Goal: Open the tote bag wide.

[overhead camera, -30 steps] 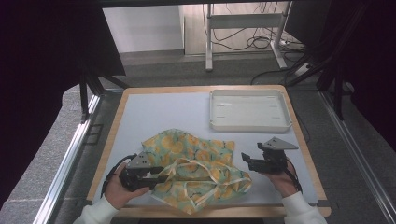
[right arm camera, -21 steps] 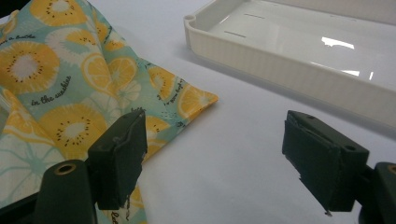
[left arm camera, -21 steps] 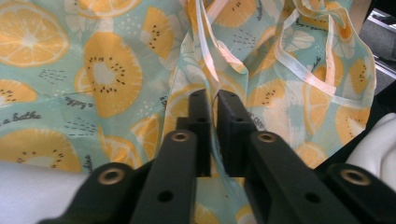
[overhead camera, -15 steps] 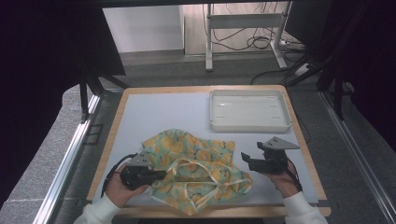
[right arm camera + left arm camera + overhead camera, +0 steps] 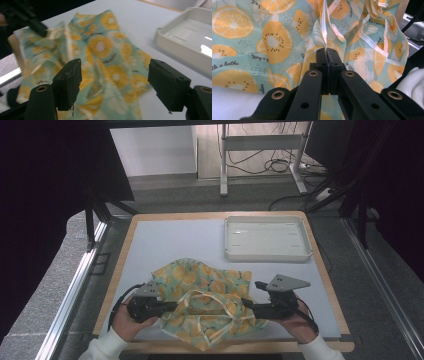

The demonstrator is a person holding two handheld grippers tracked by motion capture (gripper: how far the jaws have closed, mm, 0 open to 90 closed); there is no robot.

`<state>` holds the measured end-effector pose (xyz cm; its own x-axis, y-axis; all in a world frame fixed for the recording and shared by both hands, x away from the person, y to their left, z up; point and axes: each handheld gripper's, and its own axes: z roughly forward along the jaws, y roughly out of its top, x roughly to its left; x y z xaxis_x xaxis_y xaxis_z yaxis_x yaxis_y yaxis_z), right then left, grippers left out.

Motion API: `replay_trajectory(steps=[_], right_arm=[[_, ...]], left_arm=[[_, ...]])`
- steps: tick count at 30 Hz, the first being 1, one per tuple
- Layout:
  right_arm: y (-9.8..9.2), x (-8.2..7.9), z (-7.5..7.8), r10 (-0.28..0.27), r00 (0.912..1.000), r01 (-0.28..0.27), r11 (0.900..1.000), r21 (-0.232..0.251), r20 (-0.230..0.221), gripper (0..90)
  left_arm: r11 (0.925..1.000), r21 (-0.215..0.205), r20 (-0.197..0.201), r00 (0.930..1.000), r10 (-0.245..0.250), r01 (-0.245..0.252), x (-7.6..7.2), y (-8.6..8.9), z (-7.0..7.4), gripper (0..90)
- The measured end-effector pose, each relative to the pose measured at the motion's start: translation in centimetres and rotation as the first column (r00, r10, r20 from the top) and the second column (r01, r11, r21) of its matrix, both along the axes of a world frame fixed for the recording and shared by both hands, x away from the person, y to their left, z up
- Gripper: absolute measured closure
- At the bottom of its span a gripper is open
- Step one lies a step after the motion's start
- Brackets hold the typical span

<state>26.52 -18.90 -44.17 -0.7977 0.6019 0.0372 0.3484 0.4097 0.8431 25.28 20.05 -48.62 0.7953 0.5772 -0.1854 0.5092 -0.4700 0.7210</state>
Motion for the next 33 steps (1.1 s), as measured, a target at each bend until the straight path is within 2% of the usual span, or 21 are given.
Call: replay_trajectory(steps=[3, 4, 8, 17, 18, 21, 24, 26, 27, 28, 30, 31, 32, 33], right_arm=[[0.9, -0.5, -0.2, 0.033, 0.9994, -0.033, 0.999, -0.021, -0.007, 28.5], [1.7, -0.9, -0.5, 0.063, 0.9978, -0.064, 0.997, -0.042, -0.020, 29.8], [2.9, -1.5, -0.9, 0.100, 0.9943, -0.103, 0.993, -0.063, -0.037, 32.2], [3.3, -1.1, -2.1, 0.090, 0.9935, -0.098, 0.989, -0.114, -0.069, 33.9], [3.5, -0.9, -2.6, 0.086, 0.9935, -0.095, 0.986, -0.135, -0.075, 33.9], [3.7, -0.8, -3.1, 0.083, 0.9927, -0.096, 0.983, -0.155, -0.087, 33.9], [4.1, -0.7, -3.9, 0.083, 0.9924, -0.100, 0.975, -0.197, -0.091, 34.1], [4.5, -0.6, -4.5, 0.062, 0.9949, -0.080, 0.967, -0.244, -0.080, 38.4], [4.5, -0.6, -4.5, 0.062, 0.9949, -0.080, 0.967, -0.244, -0.080, 38.4], [4.6, -0.5, -4.8, 0.045, 0.9971, -0.060, 0.962, -0.267, -0.062, 42.9], [4.5, -0.4, -5.0, 0.034, 0.9981, -0.047, 0.962, -0.270, -0.052, 49.9], [4.5, -0.4, -5.0, 0.034, 0.9981, -0.047, 0.962, -0.270, -0.052, 49.9], [4.4, -0.3, -4.9, 0.031, 0.9983, -0.043, 0.964, -0.262, -0.050, 58.0], [4.4, -0.3, -4.9, 0.031, 0.9983, -0.043, 0.964, -0.262, -0.050, 58.0]], left_arm=[[1.0000, -0.002, -0.001, 1.0000, 0.002, -0.002, 0.0, 0.0, 0.0, 90.0], [1.0000, -0.002, -0.002, 1.0000, 0.002, -0.002, 0.0, 0.0, 0.0, 90.0], [1.0000, -0.003, -0.004, 1.0000, 0.001, -0.001, 0.0, 0.0, 0.0, 90.0], [1.0000, -0.004, -0.007, 1.0000, 0.002, -0.002, 0.1, 0.1, -0.1, 90.0], [1.0000, -0.004, -0.008, 1.0000, 0.002, -0.002, 0.1, 0.1, -0.1, 90.0], [1.0000, -0.004, -0.009, 1.0000, 0.001, -0.001, 0.1, 0.1, -0.1, 90.0], [1.0000, -0.003, -0.011, 0.9999, 0.000, 0.000, 0.2, 0.1, -0.2, 90.0], [1.0000, -0.004, -0.013, 0.9999, -0.001, 0.001, 0.2, 0.1, -0.2, 90.0], [1.0000, -0.005, -0.013, 0.9999, -0.001, 0.001, 0.2, 0.1, -0.2, 90.0], [1.0000, -0.005, -0.014, 0.9999, -0.001, 0.001, 0.2, 0.1, -0.2, 90.0], [1.0000, -0.006, -0.014, 0.9999, -0.001, 0.001, 0.2, 0.1, -0.2, 90.0], [1.0000, -0.006, -0.015, 0.9999, -0.001, 0.001, 0.2, 0.1, -0.2, 90.0], [1.0000, -0.006, -0.015, 0.9999, -0.001, 0.001, 0.2, 0.1, -0.2, 90.0], [1.0000, -0.005, -0.016, 0.9999, -0.001, 0.001, 0.2, 0.1, -0.2, 90.0]])
